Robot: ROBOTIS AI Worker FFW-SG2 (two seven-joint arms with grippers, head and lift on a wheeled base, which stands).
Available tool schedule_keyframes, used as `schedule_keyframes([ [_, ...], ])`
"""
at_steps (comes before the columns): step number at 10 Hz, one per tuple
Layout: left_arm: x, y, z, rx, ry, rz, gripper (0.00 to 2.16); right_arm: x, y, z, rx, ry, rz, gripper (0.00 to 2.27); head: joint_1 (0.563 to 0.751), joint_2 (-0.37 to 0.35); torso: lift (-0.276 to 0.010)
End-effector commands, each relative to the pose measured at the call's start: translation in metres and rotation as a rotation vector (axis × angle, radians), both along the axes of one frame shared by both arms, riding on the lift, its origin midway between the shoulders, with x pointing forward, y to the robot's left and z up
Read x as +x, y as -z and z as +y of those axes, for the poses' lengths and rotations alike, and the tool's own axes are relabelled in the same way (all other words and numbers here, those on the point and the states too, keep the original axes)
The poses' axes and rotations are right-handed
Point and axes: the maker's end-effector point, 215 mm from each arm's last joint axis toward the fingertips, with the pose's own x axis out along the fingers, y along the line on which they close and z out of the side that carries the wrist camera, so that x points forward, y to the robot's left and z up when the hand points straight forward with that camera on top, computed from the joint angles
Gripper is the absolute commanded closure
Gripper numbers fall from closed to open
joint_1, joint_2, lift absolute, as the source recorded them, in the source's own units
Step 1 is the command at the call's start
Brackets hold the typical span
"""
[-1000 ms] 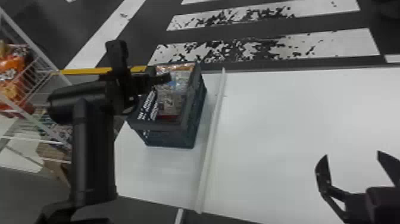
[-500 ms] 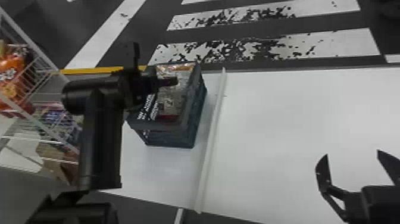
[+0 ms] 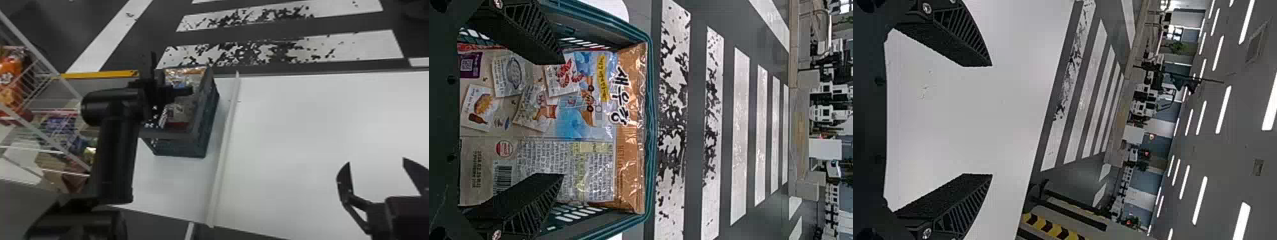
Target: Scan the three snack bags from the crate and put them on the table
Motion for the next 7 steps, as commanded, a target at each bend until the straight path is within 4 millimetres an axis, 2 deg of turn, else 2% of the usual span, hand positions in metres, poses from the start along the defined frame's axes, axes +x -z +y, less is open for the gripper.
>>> schedule_keyframes([
  [1, 0.002, 0.006, 0.001, 0.006, 0.004, -0.008, 0.07, -0.001, 0.0, 0.002, -0.004, -0.002, -0.003, 0.09, 0.695, 0.3, -0.094],
  [4, 0.008, 0.005, -0.004, 0.005, 0.012, -0.028, 0.07, -0.003, -0.003, 0.006, -0.006, -0.004, -0.012, 0.09, 0.695, 0.304, -0.094],
  [7, 0.027, 0.002, -0.011, 0.003, 0.015, -0.096, 0.07, -0.004, -0.006, 0.003, -0.01, 0.003, -0.023, 0.09, 0.695, 0.294, -0.094],
])
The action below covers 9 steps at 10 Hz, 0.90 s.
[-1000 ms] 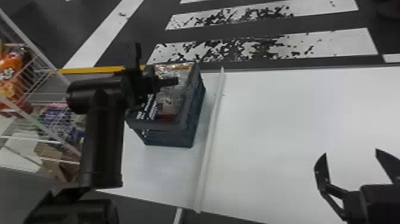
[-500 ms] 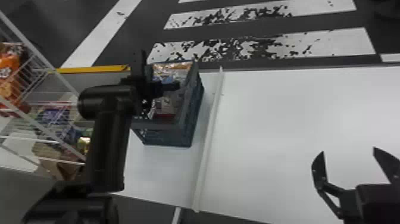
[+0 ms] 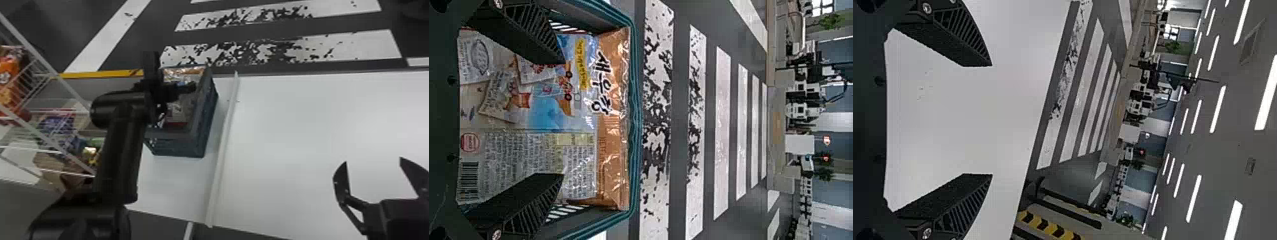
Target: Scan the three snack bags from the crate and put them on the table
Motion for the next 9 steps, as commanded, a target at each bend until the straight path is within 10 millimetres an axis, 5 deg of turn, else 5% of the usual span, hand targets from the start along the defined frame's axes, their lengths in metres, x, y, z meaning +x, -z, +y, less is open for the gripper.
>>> schedule_keyframes([
  [1, 0.009, 0.002, 0.0, 0.017, 0.002, -0.038, 0.07, -0.001, -0.004, -0.001, -0.001, 0.001, -0.009, 0.09, 0.695, 0.288, -0.094],
  [4, 0.0, 0.03, 0.009, 0.015, -0.009, 0.003, 0.07, -0.004, -0.005, 0.001, -0.009, 0.003, -0.018, 0.09, 0.695, 0.288, -0.094],
  [5, -0.005, 0.04, 0.011, 0.012, -0.011, 0.022, 0.49, -0.005, -0.01, 0.002, -0.018, 0.004, -0.038, 0.09, 0.695, 0.293, -0.094],
  [6, -0.011, 0.05, 0.014, 0.004, -0.029, 0.04, 1.65, -0.005, -0.012, 0.001, -0.019, 0.01, -0.045, 0.09, 0.695, 0.299, -0.094],
  [7, -0.014, 0.053, 0.011, -0.015, 0.002, 0.035, 2.13, -0.005, -0.015, -0.002, -0.02, 0.021, -0.06, 0.09, 0.695, 0.302, -0.094],
  [9, -0.021, 0.061, 0.015, -0.029, 0.021, 0.041, 2.13, -0.009, -0.02, -0.001, -0.006, 0.028, -0.095, 0.09, 0.695, 0.3, -0.094],
])
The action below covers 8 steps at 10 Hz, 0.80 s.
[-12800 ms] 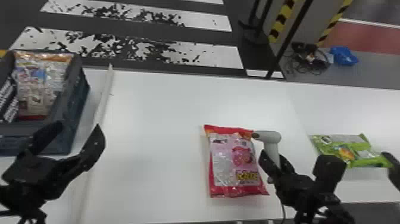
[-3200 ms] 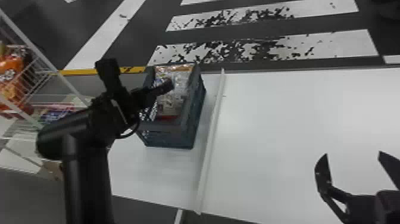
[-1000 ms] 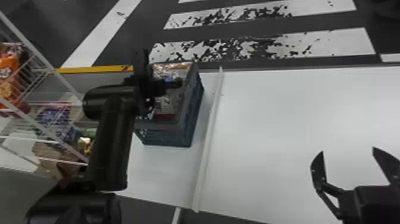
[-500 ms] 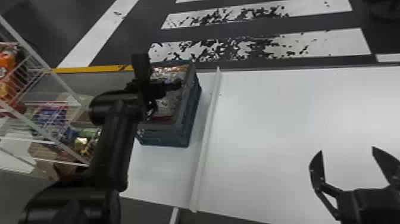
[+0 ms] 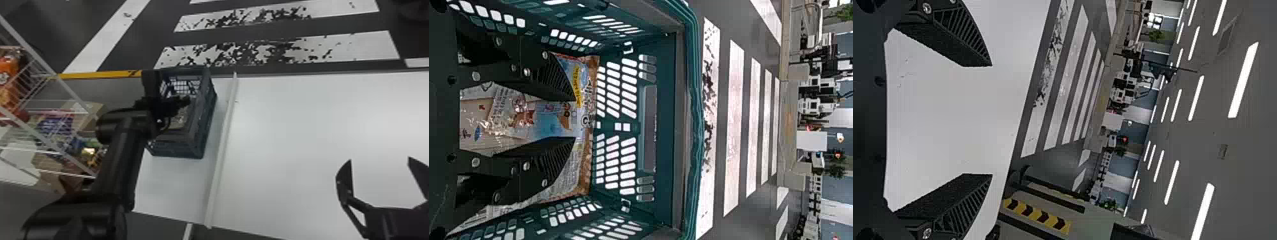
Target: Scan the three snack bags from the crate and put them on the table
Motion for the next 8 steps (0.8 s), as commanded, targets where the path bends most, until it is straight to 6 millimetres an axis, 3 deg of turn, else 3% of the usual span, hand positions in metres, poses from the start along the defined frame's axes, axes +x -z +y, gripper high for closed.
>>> schedule_keyframes([
  [1, -0.005, 0.007, 0.004, 0.022, -0.007, 0.0, 2.13, -0.003, -0.004, 0.003, 0.014, -0.003, -0.027, 0.09, 0.695, 0.304, -0.094],
  [3, -0.006, 0.007, 0.007, 0.043, -0.028, 0.001, 2.13, -0.004, -0.004, 0.004, 0.016, -0.006, -0.03, 0.09, 0.695, 0.313, -0.094],
  [5, -0.009, -0.007, 0.007, 0.041, -0.051, 0.015, 2.09, -0.003, -0.007, 0.005, 0.019, -0.006, -0.036, 0.09, 0.695, 0.322, -0.094],
  [6, -0.012, -0.012, 0.005, 0.029, -0.055, 0.039, 1.83, -0.003, -0.009, 0.005, 0.02, -0.007, -0.04, 0.09, 0.695, 0.323, -0.094],
  [7, -0.017, -0.019, -0.003, 0.011, -0.051, 0.052, 0.58, -0.003, -0.014, 0.005, 0.026, -0.005, -0.046, 0.09, 0.695, 0.322, -0.094],
  [8, -0.031, -0.028, -0.015, -0.011, -0.037, 0.091, 0.0, -0.003, -0.017, 0.005, 0.027, -0.005, -0.048, 0.09, 0.695, 0.32, -0.094],
])
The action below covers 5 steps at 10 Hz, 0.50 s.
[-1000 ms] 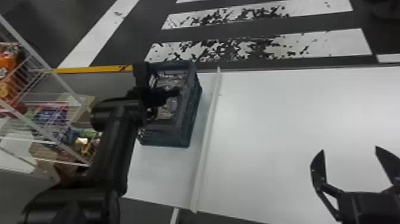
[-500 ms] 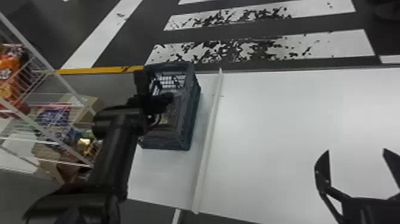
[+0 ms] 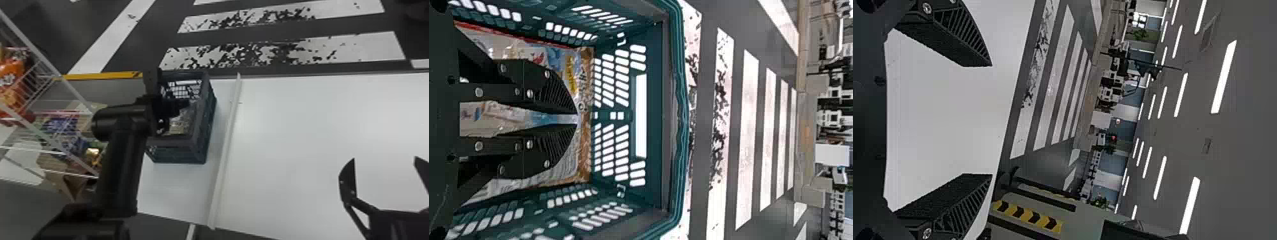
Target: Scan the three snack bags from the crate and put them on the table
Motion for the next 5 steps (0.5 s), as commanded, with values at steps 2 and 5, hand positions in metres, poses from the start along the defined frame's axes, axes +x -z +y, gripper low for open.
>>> schedule_keyframes([
  [2, -0.042, -0.019, -0.021, -0.1, 0.002, 0.147, 0.02, -0.003, -0.003, 0.0, -0.004, 0.0, 0.001, 0.09, 0.695, 0.305, -0.094],
  [5, -0.062, -0.048, -0.007, -0.121, -0.067, 0.317, 0.02, -0.007, 0.001, 0.004, -0.008, -0.005, 0.015, 0.09, 0.695, 0.311, -0.094],
])
